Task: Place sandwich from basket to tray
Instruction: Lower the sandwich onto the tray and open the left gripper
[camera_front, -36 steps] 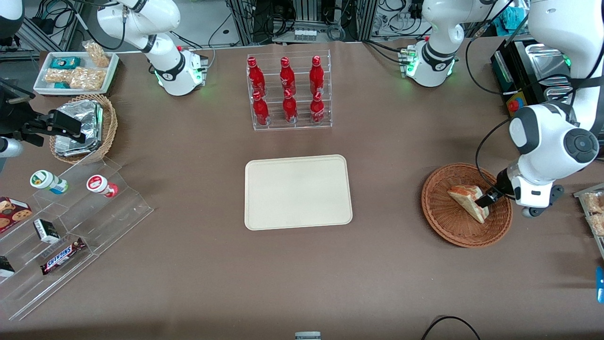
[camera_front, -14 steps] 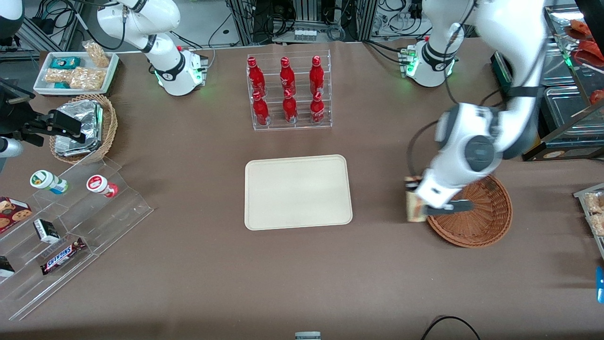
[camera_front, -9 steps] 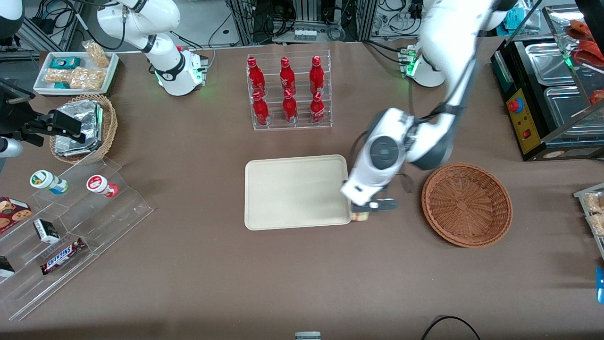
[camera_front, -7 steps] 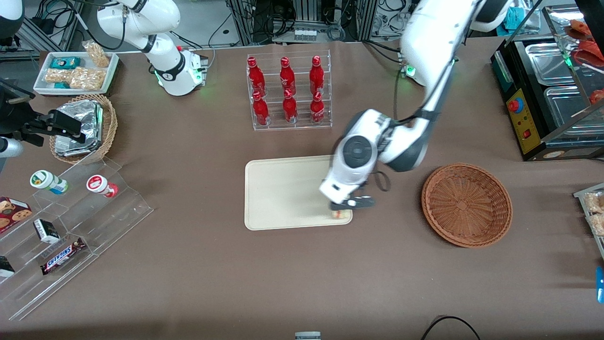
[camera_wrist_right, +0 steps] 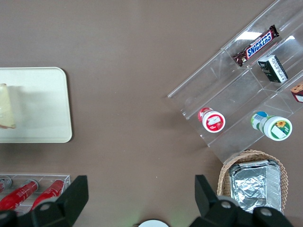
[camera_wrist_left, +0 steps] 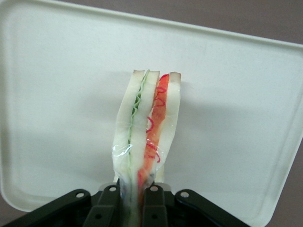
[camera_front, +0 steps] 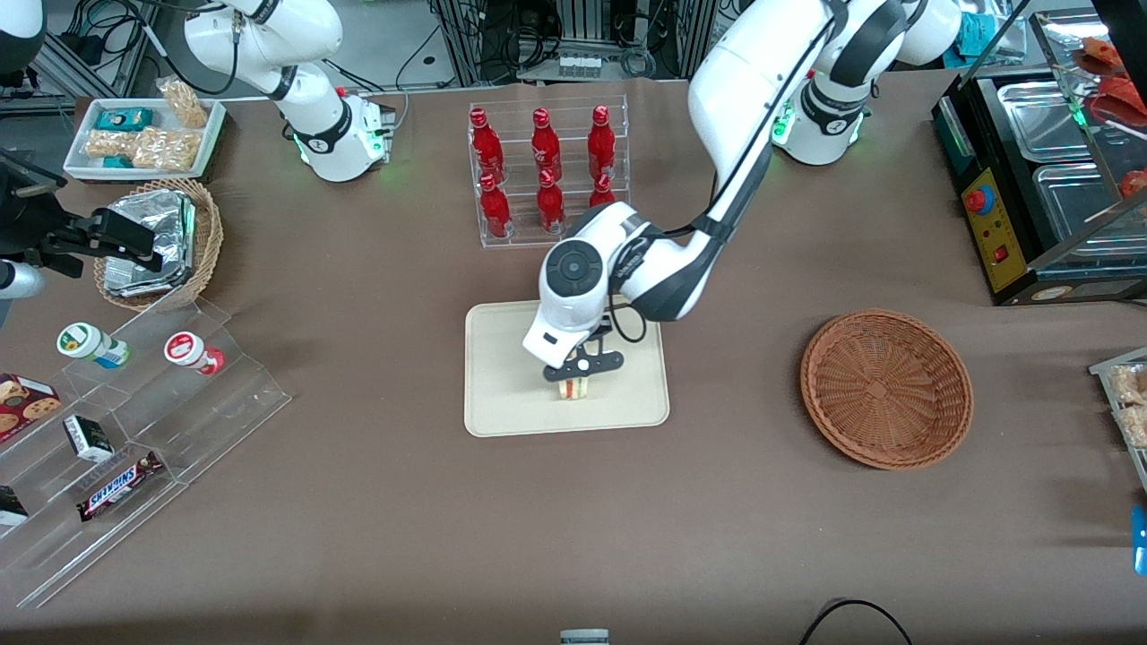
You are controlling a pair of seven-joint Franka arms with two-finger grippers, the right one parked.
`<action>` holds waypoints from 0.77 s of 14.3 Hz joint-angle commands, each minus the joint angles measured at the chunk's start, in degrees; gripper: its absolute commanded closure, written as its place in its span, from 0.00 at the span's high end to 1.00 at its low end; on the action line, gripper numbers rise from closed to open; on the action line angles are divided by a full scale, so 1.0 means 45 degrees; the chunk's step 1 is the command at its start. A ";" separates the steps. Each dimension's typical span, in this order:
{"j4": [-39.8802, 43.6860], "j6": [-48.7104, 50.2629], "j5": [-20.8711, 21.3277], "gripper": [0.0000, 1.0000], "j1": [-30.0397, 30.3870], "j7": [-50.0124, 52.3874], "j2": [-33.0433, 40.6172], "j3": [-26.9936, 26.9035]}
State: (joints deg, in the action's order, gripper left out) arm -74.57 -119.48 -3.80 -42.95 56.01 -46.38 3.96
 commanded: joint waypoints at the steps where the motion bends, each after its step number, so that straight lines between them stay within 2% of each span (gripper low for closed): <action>1: 0.1024 0.0185 -0.0190 0.00 -0.0220 0.0405 -0.0806 -0.0118; 3: 0.1005 0.0184 -0.0210 0.05 -0.0201 0.0386 -0.0885 0.0154; 4: 0.1024 0.0165 -0.0422 0.21 -0.0124 0.0347 -0.0885 0.0175; 5: 0.1024 0.0165 -0.0792 0.64 -0.0103 0.0288 -0.0885 0.0175; 6: 0.0928 0.0146 -0.0815 1.00 -0.0161 0.0172 -0.0846 0.0175; 9: 0.0927 0.0320 -0.0640 1.00 -0.0240 0.0211 -0.0302 0.0136; 11: 0.0849 0.0747 0.0195 1.00 -0.0182 0.0132 0.0226 0.0097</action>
State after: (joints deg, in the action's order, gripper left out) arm -70.28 -118.95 -5.58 -43.47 56.76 -48.52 4.96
